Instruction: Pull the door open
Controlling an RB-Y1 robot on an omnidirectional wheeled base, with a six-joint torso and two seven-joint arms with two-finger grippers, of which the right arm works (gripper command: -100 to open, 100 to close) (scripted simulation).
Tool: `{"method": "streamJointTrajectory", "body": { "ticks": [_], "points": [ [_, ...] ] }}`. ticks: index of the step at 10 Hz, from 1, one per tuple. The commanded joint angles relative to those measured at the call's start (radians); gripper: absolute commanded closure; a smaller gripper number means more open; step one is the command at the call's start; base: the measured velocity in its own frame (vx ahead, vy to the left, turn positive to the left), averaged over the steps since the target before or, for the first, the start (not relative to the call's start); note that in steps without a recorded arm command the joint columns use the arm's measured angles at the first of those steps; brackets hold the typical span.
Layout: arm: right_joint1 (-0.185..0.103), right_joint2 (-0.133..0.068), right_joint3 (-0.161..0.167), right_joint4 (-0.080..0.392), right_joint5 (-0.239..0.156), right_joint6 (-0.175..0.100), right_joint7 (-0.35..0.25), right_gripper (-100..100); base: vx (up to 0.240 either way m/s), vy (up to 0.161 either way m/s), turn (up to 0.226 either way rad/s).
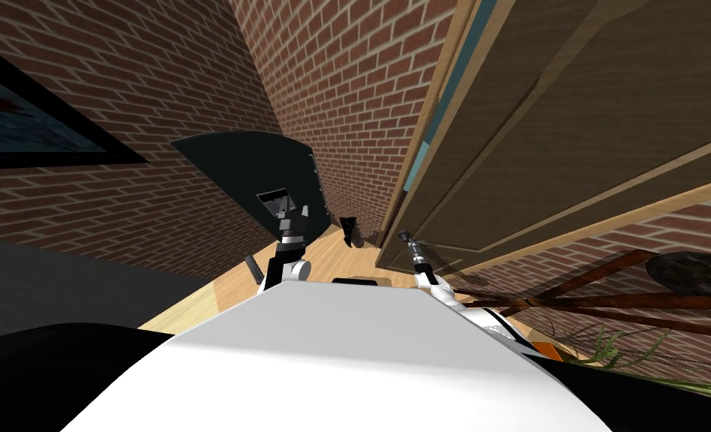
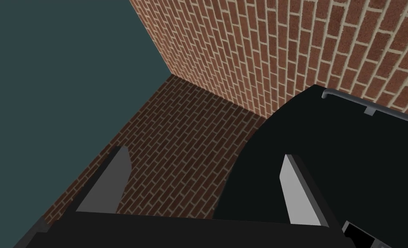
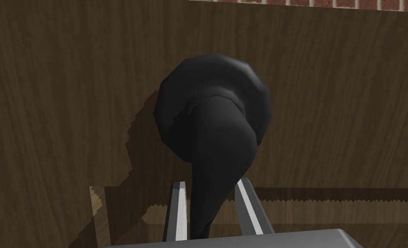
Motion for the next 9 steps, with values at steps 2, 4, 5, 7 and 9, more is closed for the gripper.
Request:
{"method": "streamJointTrajectory", "body": {
  "ticks": [2,4,5,7,9],
  "points": [
    [0.017,-0.017,0.027,-0.007,0.007,-0.024,-0.026,100,-0.137,-0.03,0.067],
    [0.033,-0.037,0.053,-0.016,0.013,-0.049,-0.049,100,-0.242,-0.088,0.125],
    [0.041,-0.048,0.065,-0.021,0.016,-0.062,-0.062,100,-0.242,-0.082,0.098],
    [0.058,-0.069,0.091,-0.031,0.022,-0.088,-0.087,100,-0.188,-0.085,0.089],
    [0.059,-0.068,0.095,-0.03,0.023,-0.086,-0.088,100,-0.137,-0.034,0.036]
  ]
}}
